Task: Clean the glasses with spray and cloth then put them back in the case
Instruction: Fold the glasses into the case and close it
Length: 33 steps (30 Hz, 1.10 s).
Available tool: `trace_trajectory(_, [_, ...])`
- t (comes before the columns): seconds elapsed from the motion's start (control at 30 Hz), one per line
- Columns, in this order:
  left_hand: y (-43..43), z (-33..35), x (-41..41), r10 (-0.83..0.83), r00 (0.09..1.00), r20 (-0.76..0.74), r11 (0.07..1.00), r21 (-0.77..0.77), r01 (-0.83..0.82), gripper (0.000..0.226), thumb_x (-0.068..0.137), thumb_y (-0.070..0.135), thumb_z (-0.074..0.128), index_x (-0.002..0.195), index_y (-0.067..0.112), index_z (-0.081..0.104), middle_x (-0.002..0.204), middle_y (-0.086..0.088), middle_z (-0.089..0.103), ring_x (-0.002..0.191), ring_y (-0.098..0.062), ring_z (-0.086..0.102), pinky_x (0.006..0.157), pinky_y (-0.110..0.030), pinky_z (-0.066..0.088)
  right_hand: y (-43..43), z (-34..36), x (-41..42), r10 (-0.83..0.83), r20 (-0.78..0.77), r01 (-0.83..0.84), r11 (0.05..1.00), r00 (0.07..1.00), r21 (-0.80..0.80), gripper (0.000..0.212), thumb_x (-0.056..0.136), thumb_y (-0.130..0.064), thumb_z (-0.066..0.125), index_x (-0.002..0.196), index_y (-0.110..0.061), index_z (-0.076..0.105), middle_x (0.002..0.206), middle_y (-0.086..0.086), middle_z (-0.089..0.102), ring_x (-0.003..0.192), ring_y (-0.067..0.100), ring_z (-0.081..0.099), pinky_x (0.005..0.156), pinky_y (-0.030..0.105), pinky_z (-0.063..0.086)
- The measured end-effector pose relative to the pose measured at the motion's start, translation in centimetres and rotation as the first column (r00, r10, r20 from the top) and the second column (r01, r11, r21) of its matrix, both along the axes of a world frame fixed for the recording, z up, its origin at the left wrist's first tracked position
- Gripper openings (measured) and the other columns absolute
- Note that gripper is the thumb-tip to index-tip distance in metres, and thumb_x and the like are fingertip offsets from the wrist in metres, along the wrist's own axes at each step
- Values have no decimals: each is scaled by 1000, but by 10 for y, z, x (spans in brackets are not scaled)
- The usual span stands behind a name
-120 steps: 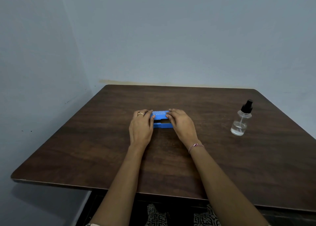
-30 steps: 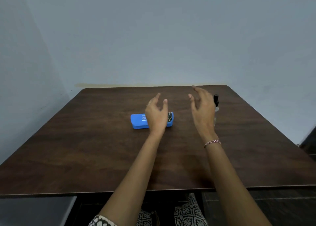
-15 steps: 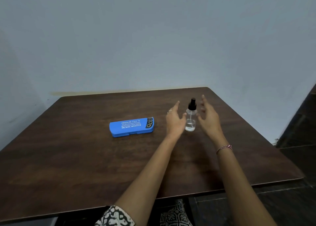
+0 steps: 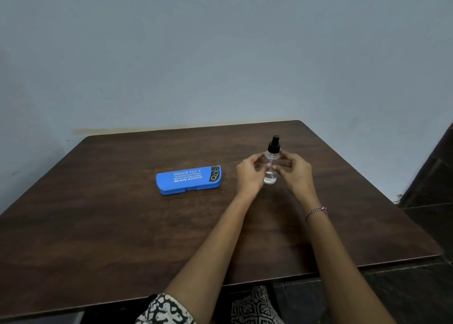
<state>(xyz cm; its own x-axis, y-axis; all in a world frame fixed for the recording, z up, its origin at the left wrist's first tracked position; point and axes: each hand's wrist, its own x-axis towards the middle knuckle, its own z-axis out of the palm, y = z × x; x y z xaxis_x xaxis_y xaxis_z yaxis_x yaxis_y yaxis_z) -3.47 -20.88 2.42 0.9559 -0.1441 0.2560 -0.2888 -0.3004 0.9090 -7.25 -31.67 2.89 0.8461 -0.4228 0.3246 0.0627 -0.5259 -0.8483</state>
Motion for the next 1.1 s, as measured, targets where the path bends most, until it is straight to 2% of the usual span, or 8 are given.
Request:
trace_trajectory(0.27, [49, 15, 16, 44, 998, 49, 995, 91, -49, 32, 77, 10, 75, 108, 5, 68, 98, -6, 73, 85, -9, 65, 83, -20, 51, 27, 6, 22, 117, -11, -117, 992, 993, -55, 58, 72, -2, 77, 126, -4, 56, 109, 9, 63, 99, 19, 64, 93, 25, 48])
trace_trajectory(0.4, [67, 19, 19, 45, 998, 46, 988, 145, -51, 32, 73, 10, 79, 103, 5, 70, 95, -7, 73, 85, -12, 68, 81, -20, 52, 40, 6, 28, 148, -23, -149, 986, 989, -76, 54, 73, 1, 76, 124, -4, 58, 108, 10, 63, 94, 15, 62, 82, 12, 42])
trace_trajectory(0.57, [74, 19, 21, 48, 997, 55, 978, 200, -58, 29, 71, 12, 81, 97, 4, 72, 93, -9, 74, 78, -9, 65, 76, -17, 50, 44, 3, 34, 168, -48, -172, 979, 985, -108, 53, 72, 0, 77, 122, -5, 60, 109, 11, 64, 100, 21, 64, 88, 18, 44])
trace_trajectory(0.8, [75, 17, 24, 73, 996, 41, 979, 188, -80, 28, 70, 13, 82, 95, 4, 73, 92, -8, 74, 76, -7, 63, 72, -15, 47, 44, -3, 35, 176, -32, -177, 983, 984, -54, 54, 73, 2, 75, 124, -7, 59, 111, 10, 65, 98, 18, 64, 92, 25, 49])
trace_trajectory(0.87, [75, 15, 24, 76, 996, 43, 978, 193, -83, 27, 71, 14, 81, 96, 6, 73, 92, -7, 74, 76, -7, 63, 73, -15, 47, 46, -4, 34, 175, -29, -176, 983, 984, -51, 54, 74, 0, 75, 124, -9, 58, 112, 8, 65, 98, 15, 63, 90, 23, 48])
trace_trajectory(0.97, [76, 15, 23, 85, 995, 46, 972, 216, -93, 36, 72, 16, 81, 104, 6, 70, 96, -6, 73, 83, -10, 66, 82, -21, 52, 49, -7, 33, 173, -17, -174, 982, 985, -79, 54, 75, -2, 75, 125, -11, 57, 113, 6, 64, 98, 12, 62, 93, 24, 48])
trace_trajectory(1.03, [78, 14, 24, 89, 996, 27, 973, 213, -93, 58, 71, 16, 82, 123, 5, 59, 103, -7, 71, 90, -13, 67, 87, -23, 51, 50, -9, 33, 168, -33, -170, 980, 985, -102, 56, 77, -4, 74, 128, -10, 54, 115, 6, 63, 102, 13, 61, 93, 22, 46])
trace_trajectory(1.1, [82, 16, 19, 79, 997, -7, 982, 173, -77, 79, 71, 14, 81, 138, 5, 42, 110, -8, 68, 93, -13, 65, 83, -17, 48, 51, -10, 30, 166, -34, -169, 979, 986, -119, 59, 78, -3, 72, 133, -9, 50, 117, 7, 61, 104, 13, 58, 89, 17, 43])
